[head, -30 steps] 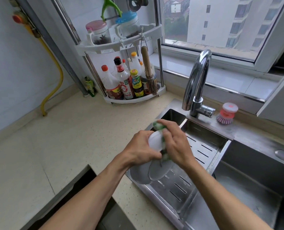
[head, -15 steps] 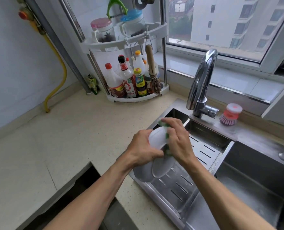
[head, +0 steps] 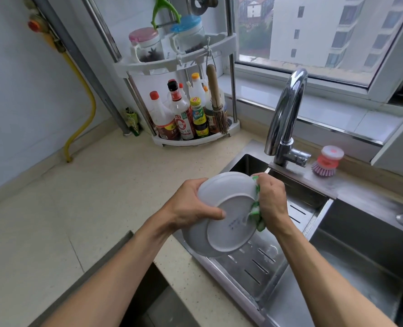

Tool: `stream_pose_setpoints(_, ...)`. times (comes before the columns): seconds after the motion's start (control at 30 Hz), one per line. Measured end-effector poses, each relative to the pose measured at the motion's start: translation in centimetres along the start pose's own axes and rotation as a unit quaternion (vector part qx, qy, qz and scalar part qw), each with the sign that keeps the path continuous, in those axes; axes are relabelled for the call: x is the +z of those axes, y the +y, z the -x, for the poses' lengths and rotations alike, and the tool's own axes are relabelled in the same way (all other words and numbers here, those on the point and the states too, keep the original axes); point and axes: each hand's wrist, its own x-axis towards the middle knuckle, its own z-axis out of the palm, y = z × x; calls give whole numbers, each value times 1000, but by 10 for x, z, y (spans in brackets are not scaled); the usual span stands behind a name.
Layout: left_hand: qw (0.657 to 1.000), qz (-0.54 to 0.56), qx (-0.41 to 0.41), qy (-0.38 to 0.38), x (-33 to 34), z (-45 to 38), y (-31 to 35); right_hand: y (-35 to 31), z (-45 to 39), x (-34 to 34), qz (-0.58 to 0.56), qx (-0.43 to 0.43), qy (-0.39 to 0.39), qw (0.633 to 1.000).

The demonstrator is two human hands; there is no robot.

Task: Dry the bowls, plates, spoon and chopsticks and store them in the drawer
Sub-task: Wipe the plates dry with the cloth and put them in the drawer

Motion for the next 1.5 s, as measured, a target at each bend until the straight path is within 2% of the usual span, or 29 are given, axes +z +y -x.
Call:
stream_pose_setpoints(0.1,999,-22,-25,-31,-11,-4,4,-9,-4,-3,23,-26,-48,998)
stream_pose_setpoints(0.27,995,-82,-6,-53,-5,-10,15,-30,-10,3,121,-99,-147,977)
stream_pose_setpoints(0.37,993,-119,-1,-25,3,-11,14,-29,2,12,143,-161,-116,970)
stream_pose_setpoints(0.5,997,-62,9,43,16,-13,5,-10,15,21,181,-295,-95,933)
stream_pose_setpoints(0.53,997,-51,11,52,18,-12,4,-5,11,19,160,-281,-91,942)
stream_pose_setpoints(0.63,995,-33,19,89,18,-11,4,7,-2,4,63,-131,-47,988)
stream_pose_setpoints(0.67,994,-26,17,102,18,-12,4,9,0,4,62,-125,-39,989)
stream_pose_setpoints(0.8,994,-30,-2,103,29,-15,4,2,24,29,107,-254,-79,958)
stream_pose_setpoints(0.83,994,-30,-3,102,31,-14,3,5,24,30,104,-260,-87,956)
stream_pose_setpoints(0.87,994,-28,-4,102,32,-12,0,8,20,27,94,-240,-87,962)
stream_pose_setpoints(0.97,993,-13,3,119,29,-7,-4,16,0,8,47,-80,-79,992)
stream_pose_setpoints(1.0,992,-5,5,124,29,-7,-3,16,-2,5,48,-63,-79,994)
stream_pose_setpoints(1.13,990,12,0,140,29,-11,-1,-2,3,19,83,-161,-135,974)
stream_pose_setpoints(1.2,989,34,-4,146,26,-10,-2,1,0,19,65,-153,-123,978)
stream_pose_setpoints(1.3,969,129,-8,210,18,-7,-1,18,-3,11,20,-56,-82,995)
stream_pose_setpoints(1.37,948,196,-10,252,17,-9,0,27,2,14,19,-24,-63,998)
stream_pose_setpoints(1.43,928,234,-19,290,22,-11,1,25,10,20,34,-23,-54,998)
stream_pose_setpoints(1.5,905,263,-27,332,25,-16,3,21,28,28,72,-62,-72,993)
